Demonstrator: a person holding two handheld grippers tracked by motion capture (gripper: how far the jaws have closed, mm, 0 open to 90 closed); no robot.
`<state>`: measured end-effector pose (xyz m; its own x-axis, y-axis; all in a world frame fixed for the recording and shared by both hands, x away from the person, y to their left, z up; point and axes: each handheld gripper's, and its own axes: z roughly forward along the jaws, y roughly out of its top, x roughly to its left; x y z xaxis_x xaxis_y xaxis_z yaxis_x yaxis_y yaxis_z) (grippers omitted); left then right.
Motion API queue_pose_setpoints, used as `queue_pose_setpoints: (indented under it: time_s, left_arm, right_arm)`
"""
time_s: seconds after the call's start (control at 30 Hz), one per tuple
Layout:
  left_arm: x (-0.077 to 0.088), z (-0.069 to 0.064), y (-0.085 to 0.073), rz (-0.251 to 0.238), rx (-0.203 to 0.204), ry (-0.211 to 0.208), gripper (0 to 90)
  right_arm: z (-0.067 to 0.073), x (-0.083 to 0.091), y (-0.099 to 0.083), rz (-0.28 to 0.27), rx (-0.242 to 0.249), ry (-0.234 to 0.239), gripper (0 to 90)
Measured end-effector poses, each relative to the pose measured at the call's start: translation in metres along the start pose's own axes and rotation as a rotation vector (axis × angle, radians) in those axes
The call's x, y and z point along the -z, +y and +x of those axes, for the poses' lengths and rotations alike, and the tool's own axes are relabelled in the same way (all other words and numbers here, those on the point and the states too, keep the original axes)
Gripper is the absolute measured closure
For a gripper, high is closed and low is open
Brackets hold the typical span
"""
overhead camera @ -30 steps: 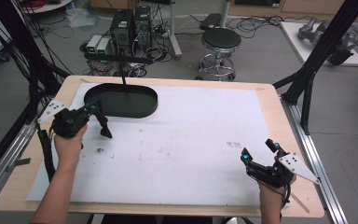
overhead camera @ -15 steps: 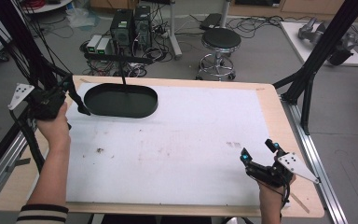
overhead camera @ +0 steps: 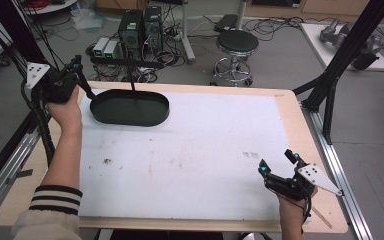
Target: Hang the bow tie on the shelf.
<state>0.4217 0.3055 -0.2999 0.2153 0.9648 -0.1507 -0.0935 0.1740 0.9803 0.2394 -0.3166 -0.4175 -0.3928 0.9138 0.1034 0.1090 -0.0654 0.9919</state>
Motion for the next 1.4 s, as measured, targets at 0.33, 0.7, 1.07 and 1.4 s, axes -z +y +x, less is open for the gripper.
queue_pose_setpoints:
  time_s: [0.33,0.7,1.07,1.4]
  left_arm:
    - [-0.032,0.001,-0.002,0.012,-0.018,0.022,88.4]
    - [-0.052,-0.002,-0.015,0.049,-0.032,0.032,88.4]
    - [-0.064,-0.009,-0.022,0.079,-0.029,0.007,88.3]
    - [-0.075,-0.001,-0.021,0.107,-0.049,0.031,88.1]
  right_arm:
    - [0.003,-0.003,0.000,0.004,0.010,0.013,3.1]
    - [0.003,-0.003,-0.002,0.006,0.009,0.015,3.1]
    - [0.003,-0.003,-0.003,0.015,0.009,0.015,3.1]
    - [0.002,-0.002,-0.004,0.019,0.001,0.012,3.1]
